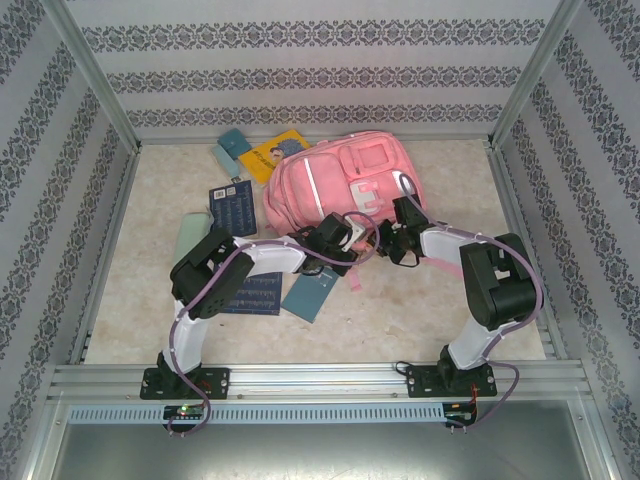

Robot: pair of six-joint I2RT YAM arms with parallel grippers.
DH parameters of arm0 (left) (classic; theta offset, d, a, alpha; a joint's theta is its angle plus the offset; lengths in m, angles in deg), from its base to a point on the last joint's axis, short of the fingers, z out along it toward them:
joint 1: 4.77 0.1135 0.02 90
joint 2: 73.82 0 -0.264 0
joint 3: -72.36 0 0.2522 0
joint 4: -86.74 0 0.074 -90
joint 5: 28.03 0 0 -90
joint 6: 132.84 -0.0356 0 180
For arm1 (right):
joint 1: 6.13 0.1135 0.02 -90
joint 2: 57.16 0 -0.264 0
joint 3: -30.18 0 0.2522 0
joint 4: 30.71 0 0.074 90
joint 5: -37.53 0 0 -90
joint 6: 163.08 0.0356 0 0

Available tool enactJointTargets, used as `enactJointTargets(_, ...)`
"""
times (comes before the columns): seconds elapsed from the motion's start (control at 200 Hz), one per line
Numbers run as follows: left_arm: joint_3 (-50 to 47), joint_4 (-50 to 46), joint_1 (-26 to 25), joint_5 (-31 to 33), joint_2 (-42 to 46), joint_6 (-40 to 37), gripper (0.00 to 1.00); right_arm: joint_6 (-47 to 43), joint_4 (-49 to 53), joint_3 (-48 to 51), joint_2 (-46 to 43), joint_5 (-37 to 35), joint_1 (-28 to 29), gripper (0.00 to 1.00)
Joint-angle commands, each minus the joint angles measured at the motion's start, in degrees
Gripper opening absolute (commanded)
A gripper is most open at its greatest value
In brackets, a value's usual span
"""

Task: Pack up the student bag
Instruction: Unzip the student bag at the top-center of the table.

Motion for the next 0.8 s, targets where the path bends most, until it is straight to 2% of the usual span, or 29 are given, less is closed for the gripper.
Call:
enactJointTargets(0.0, 0.04, -10.48, 1.95, 6.05, 2.37, 0.29, 0.00, -0.83, 4.19, -0.87, -1.86, -5.24, -2.63, 0.00)
enactJointTargets(0.27, -2.81, -15.42, 9.45, 9.31, 7.92, -0.22, 0.00, -2.66, 6.27, -0.46, -4.50, -5.81, -8.02, 0.00)
enactJointTargets(0.4, -1.95, -17.55, 13.68, 11.59, 8.34, -2.25, 0.00, -4.98, 7.98, -1.92, -5.51, -6.16, -9.98, 0.00)
enactJointTargets(0.54, -1.34, -18.57, 16.49, 11.30, 8.65, -4.56, 0.00, -8.04, 10.02, -4.76, -4.31, -7.00, -11.68, 0.00)
enactJointTargets(0.59, -1.78, -18.52, 16.49, 9.80, 9.51, -5.80, 0.00, -8.73, 10.45, -6.00, -3.09, -7.09, -12.32, 0.00)
enactJointTargets(0.684, -4.25, -16.42, 15.99, 3.11, 12.22, -6.67, 0.00, -10.04, 10.89, -9.30, 0.03, -7.22, -13.28, 0.00)
enactJointTargets(0.794, -5.78, -15.69, 12.41, -1.80, 14.58, -8.31, 0.00, -11.44, 12.24, -14.69, 3.63, -8.45, -14.03, 0.00)
